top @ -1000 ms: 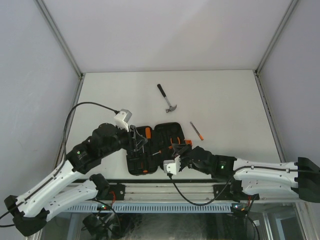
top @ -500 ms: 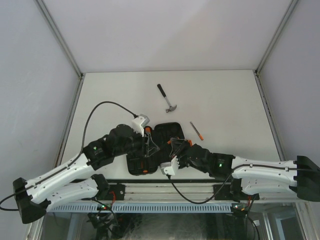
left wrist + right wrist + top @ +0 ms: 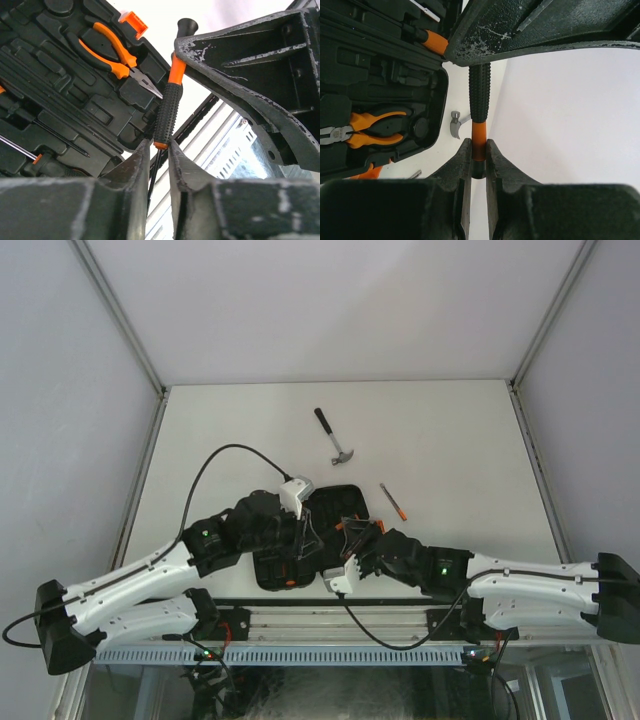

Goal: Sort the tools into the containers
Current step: Pick up the screwdriver from the center of the board.

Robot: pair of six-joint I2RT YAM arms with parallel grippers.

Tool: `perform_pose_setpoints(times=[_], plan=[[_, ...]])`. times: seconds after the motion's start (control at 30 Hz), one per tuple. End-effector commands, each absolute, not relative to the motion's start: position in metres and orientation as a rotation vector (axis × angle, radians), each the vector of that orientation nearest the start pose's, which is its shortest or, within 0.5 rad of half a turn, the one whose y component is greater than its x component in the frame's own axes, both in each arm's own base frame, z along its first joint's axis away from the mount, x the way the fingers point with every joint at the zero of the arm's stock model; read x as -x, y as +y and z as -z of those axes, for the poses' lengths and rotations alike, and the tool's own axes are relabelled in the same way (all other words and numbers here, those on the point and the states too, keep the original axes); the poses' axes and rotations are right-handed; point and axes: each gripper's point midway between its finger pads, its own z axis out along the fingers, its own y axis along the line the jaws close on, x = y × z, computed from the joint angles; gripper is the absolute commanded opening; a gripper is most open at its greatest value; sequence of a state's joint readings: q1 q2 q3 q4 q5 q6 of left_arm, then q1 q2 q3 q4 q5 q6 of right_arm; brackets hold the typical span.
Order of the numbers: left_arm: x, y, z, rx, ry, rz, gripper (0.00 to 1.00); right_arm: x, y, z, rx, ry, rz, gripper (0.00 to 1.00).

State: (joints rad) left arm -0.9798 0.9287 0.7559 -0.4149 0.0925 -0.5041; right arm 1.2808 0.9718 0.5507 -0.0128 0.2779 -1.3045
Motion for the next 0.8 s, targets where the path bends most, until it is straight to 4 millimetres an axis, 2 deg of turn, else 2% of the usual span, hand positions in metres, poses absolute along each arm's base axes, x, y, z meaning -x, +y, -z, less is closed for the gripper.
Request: perform_pose_setpoints(times=[0.0,0.1,0.17,0.23,0.33,0.43,0.5,0.63,0.77], plan=[[-0.139,-0.277,-0.19,-0.623,2.162,0.956,0.19,-0.17,0.295,-0.204,1.803,0.695,0.246,0.0],[-0.139,-0.276,-0.192,-0.62,2.157,0.956,0.1,-0.168,0.295,-0.203,1.804,0.699,0.223,0.0],[-0.139,-0.275,-0.191,-0.617,2.157,0.952,0.04,-0.166,0.295,-0.203,1.802,0.703,0.208,0.05],[-0.14,-0.273,-0.191,-0.609,2.155,0.942,0.0,-0.165,0.294,-0.205,1.79,0.714,0.193,0.15],[-0.141,-0.27,-0.193,-0.598,2.152,0.927,0.0,-0.162,0.291,-0.208,1.77,0.734,0.159,0.28],[-0.144,-0.265,-0.193,-0.577,2.147,0.899,0.0,-0.158,0.287,-0.213,1.734,0.772,0.107,0.49],[-0.146,-0.261,-0.193,-0.559,2.145,0.88,0.0,-0.154,0.284,-0.22,1.681,0.81,0.044,0.58],[-0.154,-0.252,-0.197,-0.493,2.114,0.844,0.0,-0.149,0.279,-0.233,1.541,0.927,-0.091,0.66],[-0.157,-0.246,-0.2,-0.452,2.098,0.825,0.0,-0.153,0.272,-0.249,1.312,1.065,-0.217,0.68]])
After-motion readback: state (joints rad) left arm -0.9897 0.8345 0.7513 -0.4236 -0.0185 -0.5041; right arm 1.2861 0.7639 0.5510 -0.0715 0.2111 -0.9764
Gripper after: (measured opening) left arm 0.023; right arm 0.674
